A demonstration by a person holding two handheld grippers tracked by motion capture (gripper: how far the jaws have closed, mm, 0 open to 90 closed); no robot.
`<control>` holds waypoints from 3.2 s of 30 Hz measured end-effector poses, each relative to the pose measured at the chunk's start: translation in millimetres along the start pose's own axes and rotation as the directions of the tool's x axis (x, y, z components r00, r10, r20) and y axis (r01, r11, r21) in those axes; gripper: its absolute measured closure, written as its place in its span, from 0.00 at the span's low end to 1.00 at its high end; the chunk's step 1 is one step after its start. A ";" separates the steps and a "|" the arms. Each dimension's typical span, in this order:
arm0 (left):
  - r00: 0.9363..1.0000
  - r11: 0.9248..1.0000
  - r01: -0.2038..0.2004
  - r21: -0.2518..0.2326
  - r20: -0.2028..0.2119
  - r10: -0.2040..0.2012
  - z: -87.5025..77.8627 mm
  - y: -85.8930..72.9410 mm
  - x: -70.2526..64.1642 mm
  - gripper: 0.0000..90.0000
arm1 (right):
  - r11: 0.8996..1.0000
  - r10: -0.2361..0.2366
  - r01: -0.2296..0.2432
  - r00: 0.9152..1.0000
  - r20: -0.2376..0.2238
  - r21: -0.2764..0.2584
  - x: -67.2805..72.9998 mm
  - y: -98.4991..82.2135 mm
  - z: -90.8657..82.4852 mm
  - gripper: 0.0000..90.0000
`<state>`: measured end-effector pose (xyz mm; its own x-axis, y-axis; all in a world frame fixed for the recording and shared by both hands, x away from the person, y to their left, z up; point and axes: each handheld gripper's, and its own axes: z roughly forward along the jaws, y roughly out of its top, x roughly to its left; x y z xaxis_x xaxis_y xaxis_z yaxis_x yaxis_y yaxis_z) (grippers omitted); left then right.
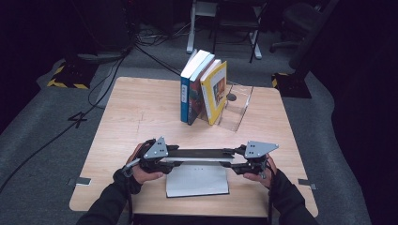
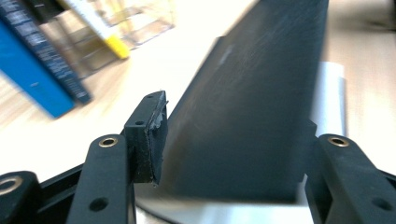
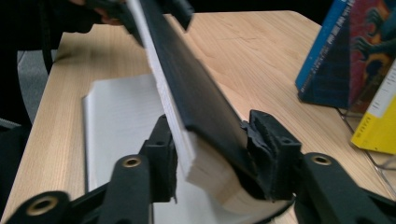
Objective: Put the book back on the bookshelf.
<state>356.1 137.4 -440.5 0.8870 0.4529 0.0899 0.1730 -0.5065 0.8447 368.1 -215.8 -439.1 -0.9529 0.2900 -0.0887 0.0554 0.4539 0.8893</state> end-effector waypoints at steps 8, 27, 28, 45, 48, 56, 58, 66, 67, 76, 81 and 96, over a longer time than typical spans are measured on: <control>0.998 1.000 -0.030 -0.009 -0.050 0.029 0.6 10.4 -6.1 0.44 | 0.998 -0.060 0.060 0.997 0.055 0.006 8.7 8.4 1.4 0.72; 0.996 0.994 -0.093 0.052 0.021 0.092 -0.1 19.2 -15.1 0.61 | 0.999 -0.042 0.041 0.997 0.070 0.028 3.8 5.2 6.4 0.44; 0.996 0.995 -0.089 0.048 0.019 0.088 -0.2 19.1 -14.3 0.61 | 0.999 -0.045 0.043 0.997 0.060 0.031 2.0 4.5 6.2 0.45; 0.991 0.991 -0.082 0.107 -0.099 0.093 -6.5 38.0 -38.4 0.31 | 0.995 -0.097 0.094 0.991 0.092 0.037 19.5 9.2 10.0 0.69; 0.988 0.991 -0.084 0.103 -0.124 0.097 -6.3 38.9 -39.4 0.32 | 0.994 -0.104 0.100 0.990 0.095 0.042 21.8 10.1 10.3 0.69; 0.991 0.996 -0.086 0.040 -0.102 0.089 -18.4 44.6 -39.4 0.33 | 0.992 -0.116 0.113 0.989 0.087 0.048 25.7 12.2 11.7 0.70; 0.988 0.992 -0.119 0.032 -0.100 0.122 -22.9 47.9 -41.7 0.32 | 0.992 -0.120 0.116 0.989 0.084 0.053 26.6 12.9 12.2 0.69; 0.992 0.991 -0.119 0.067 -0.037 0.122 -4.1 51.9 -49.8 0.30 | 0.992 -0.121 0.116 0.989 0.084 0.058 27.9 14.5 14.1 0.69; 0.992 0.990 -0.117 0.073 -0.032 0.120 0.4 52.5 -50.9 0.30 | 0.992 -0.121 0.116 0.989 0.084 0.058 27.9 14.5 14.1 0.69; 0.986 0.981 -0.155 0.119 -0.041 0.161 31.6 59.3 -67.7 0.30 | 0.992 -0.115 0.111 0.990 0.084 0.057 28.0 14.7 14.5 0.69; 0.983 0.982 -0.156 0.111 -0.080 0.165 33.8 59.7 -69.4 0.46 | 0.992 -0.116 0.111 0.990 0.083 0.060 28.5 14.5 14.8 0.68; 0.983 0.974 -0.162 0.156 -0.063 0.174 32.3 55.5 -65.5 0.59 | 0.994 -0.073 0.067 0.995 0.074 0.089 16.1 -2.8 21.0 0.56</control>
<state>321.5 55.9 -416.6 0.8748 0.4034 0.2684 0.0916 -0.6816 0.7260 358.9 -194.7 -452.5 -0.9297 0.3175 -0.1867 0.0181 0.5457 0.8378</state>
